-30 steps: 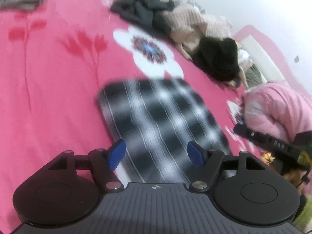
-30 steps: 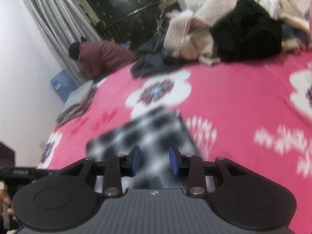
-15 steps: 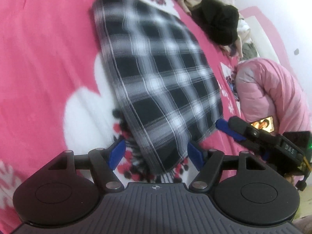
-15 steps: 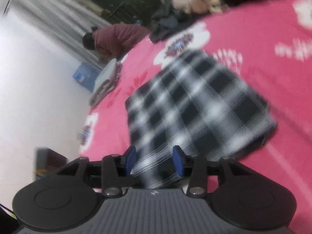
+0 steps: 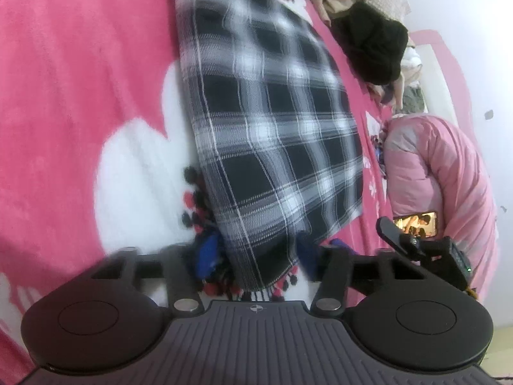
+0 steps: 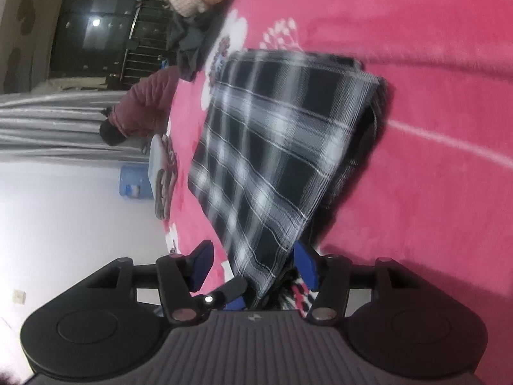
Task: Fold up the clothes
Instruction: 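Lift the plaid bundle edge with both grippers and fold it over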
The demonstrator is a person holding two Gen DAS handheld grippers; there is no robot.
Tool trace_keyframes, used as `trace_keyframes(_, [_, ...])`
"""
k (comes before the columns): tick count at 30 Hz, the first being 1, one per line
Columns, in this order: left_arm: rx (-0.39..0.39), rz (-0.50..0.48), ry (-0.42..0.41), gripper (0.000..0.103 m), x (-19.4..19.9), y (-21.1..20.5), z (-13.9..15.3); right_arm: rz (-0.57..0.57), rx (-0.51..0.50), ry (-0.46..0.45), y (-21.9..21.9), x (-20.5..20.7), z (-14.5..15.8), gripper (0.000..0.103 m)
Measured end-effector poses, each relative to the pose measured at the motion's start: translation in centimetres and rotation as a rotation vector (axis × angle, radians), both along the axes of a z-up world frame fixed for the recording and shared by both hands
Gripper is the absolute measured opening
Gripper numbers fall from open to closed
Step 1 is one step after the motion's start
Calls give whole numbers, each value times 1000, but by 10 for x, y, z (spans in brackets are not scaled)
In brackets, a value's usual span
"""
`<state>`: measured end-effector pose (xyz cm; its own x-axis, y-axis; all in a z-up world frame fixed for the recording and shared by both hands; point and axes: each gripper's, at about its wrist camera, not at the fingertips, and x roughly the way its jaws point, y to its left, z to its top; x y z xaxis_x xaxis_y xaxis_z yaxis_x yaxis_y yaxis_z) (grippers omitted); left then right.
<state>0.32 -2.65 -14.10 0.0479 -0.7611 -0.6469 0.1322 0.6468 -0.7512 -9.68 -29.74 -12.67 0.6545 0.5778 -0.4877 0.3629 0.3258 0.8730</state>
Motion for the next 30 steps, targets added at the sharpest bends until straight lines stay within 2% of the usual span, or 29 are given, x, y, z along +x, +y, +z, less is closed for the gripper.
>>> trace_keyframes(5, [-4, 40, 16, 26, 0, 3, 2, -10, 92, 71, 9, 0, -20, 60])
trace_keyframes(8, [-15, 53, 14, 21, -1, 3, 7, -42, 168, 98, 15, 0, -31, 62])
trace_keyframes(11, [-27, 66, 35, 20, 0, 3, 11, -106, 257, 123, 25, -3, -42, 69])
trace_keyframes(17, [-99, 92, 61, 19, 2, 6, 17, -177, 385, 164, 47, 1, -55, 73])
trace_keyframes(22, [-118, 88, 49, 19, 4, 4, 23, -220, 464, 169, 58, 8, -64, 74])
trace_keyframes(26, [-115, 70, 29, 19, 2, 4, 24, -258, 513, 139, 63, 15, -67, 64])
trace_keyframes(29, [-130, 60, 14, 20, 3, 5, 26, -275, 526, 129, 64, 19, -70, 49])
trace_keyframes(30, [-135, 57, 7, 21, 3, 6, 26, -279, 529, 128, 65, 18, -72, 40])
